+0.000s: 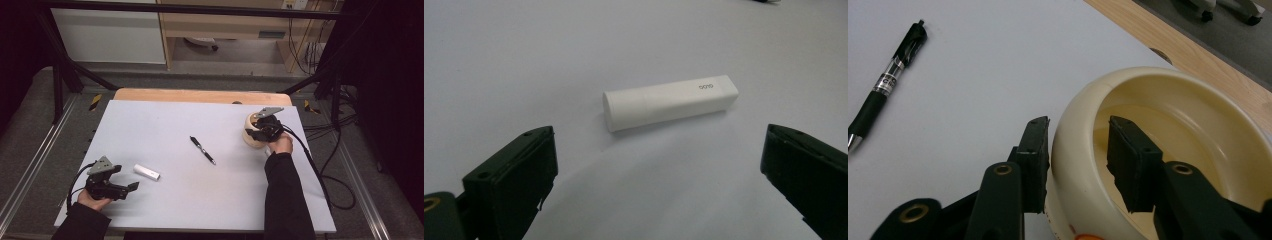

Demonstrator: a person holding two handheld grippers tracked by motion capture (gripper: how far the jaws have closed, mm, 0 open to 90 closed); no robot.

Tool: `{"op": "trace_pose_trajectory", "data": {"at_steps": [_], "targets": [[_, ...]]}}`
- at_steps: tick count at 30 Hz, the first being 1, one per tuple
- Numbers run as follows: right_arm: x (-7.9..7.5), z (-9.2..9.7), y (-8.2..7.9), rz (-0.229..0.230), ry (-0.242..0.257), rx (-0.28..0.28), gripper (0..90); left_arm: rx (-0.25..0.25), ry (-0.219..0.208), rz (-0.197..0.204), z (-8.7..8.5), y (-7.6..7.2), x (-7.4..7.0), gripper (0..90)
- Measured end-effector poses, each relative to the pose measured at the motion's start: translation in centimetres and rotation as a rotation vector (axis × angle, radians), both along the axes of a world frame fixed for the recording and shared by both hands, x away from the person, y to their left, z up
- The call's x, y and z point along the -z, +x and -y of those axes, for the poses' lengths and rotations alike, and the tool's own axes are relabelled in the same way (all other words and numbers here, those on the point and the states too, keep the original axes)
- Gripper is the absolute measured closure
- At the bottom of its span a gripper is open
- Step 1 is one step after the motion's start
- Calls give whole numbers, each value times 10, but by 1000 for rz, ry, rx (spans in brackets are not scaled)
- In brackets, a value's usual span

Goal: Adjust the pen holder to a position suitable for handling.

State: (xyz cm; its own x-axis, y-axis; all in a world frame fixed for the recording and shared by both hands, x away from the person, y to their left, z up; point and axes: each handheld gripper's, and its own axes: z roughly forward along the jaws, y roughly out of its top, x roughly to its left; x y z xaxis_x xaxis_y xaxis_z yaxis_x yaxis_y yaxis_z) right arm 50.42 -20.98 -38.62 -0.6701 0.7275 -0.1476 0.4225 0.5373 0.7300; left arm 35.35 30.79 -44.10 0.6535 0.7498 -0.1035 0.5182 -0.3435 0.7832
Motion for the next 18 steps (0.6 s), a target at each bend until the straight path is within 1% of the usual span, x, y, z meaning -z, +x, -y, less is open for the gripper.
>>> {"op": "trace_pose_trajectory", "data": {"at_steps": [3, 5, 8, 11, 18], "targets": [[0, 0, -1, 12, -6, -16, 686, 0, 0, 1, 0, 0, 0, 20], [-1, -1, -2, 16, -17, -26, 691, -1, 0, 1, 0, 0, 0, 21], [-1, -1, -3, 8, -18, -37, 709, 0, 1, 0, 0, 0, 0, 21], [-1, -1, -4, 12, -24, -40, 728, 0, 1, 1, 0, 0, 0, 21], [-3, -3, -8, -2, -23, -44, 729, -1, 2, 2, 0, 0, 0, 21]]}}
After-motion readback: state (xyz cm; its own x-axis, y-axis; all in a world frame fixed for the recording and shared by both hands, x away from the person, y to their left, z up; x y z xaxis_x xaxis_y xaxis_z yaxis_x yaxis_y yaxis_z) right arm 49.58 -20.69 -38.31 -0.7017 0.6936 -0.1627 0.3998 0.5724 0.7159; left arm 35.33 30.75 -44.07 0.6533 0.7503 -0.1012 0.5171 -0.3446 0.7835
